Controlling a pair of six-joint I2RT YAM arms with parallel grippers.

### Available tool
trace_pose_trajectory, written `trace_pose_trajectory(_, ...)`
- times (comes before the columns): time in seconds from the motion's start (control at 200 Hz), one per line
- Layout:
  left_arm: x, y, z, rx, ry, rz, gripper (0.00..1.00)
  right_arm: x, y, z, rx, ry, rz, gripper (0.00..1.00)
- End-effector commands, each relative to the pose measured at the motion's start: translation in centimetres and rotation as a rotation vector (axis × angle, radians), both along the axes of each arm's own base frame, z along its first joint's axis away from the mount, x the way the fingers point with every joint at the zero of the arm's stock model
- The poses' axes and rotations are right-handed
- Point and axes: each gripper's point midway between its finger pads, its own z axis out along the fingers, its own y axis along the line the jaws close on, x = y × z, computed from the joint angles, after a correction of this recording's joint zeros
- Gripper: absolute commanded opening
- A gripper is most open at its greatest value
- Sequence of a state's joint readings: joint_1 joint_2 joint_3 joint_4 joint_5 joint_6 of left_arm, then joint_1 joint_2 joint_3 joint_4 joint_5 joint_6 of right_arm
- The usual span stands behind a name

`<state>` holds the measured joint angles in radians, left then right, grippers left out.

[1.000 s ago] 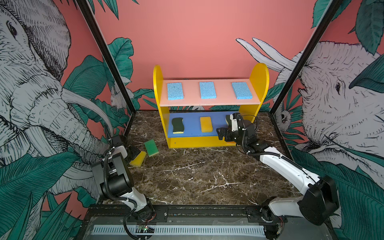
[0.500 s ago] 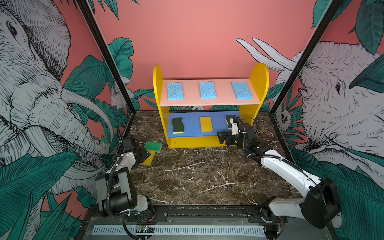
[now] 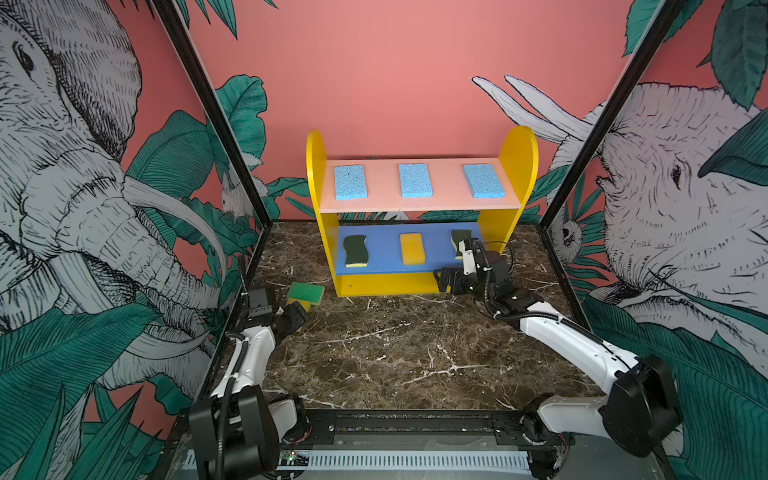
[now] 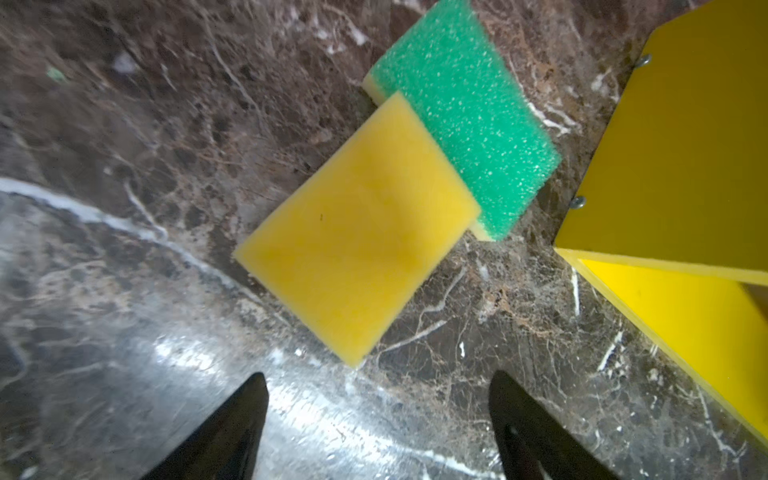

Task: Place and organize the cleaning sponges onto the shelf
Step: 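Lower the left gripper onto the yellow sponge beside the green sponge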

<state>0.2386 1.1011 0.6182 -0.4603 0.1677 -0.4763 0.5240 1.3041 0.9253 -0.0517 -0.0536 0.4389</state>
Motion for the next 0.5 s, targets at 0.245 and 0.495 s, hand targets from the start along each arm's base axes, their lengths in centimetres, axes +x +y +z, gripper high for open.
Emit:
trace_pose_trajectory(0.245, 1.5, 1.5, -0.2, 0.047, 0.088, 0.009, 0.89, -0.2, 0.6, 1.2, 0.046, -0.056, 0.026, 0.99)
trace_pose_trajectory(0.495, 6.6, 2.4, 0.7, 0.085, 0.002, -0.061, 0.93, -0.5, 0.1, 1.0, 0.025, -0.064, 0.019, 0.99)
